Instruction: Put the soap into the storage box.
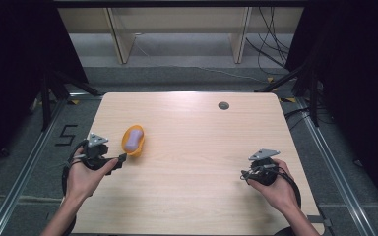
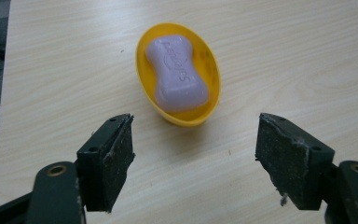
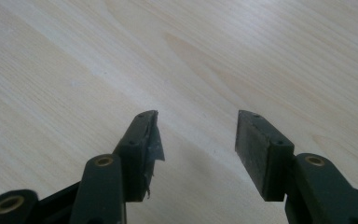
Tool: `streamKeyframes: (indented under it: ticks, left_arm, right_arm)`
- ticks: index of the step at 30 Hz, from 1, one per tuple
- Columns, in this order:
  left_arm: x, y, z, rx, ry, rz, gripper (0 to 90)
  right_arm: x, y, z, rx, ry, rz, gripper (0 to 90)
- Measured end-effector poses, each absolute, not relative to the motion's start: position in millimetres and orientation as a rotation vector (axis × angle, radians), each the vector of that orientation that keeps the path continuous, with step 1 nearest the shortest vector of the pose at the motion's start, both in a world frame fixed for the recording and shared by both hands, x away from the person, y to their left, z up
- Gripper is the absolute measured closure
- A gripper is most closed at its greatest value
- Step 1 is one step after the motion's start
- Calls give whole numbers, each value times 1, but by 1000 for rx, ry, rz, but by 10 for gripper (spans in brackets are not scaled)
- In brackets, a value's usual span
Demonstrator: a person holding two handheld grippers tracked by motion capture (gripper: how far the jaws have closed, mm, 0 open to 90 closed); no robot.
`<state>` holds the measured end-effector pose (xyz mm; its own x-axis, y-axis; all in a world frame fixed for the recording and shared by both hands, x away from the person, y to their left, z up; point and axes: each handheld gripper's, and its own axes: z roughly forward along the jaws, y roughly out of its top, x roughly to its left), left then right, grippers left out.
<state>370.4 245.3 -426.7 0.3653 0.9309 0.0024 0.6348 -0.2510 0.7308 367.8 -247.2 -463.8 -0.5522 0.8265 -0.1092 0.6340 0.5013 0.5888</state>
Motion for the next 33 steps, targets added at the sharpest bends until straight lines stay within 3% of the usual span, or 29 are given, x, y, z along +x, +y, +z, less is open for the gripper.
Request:
streamKeyframes:
  ticks: [24, 33]
  left_arm:
    - [343, 277, -502, 1935, 1430, 543, 305]
    - [344, 275, -501, 1868, 1453, 563, 311]
  right_arm:
    - [367, -246, -463, 1206, 2373, 712, 490]
    - [367, -247, -464, 1179, 2373, 717, 490]
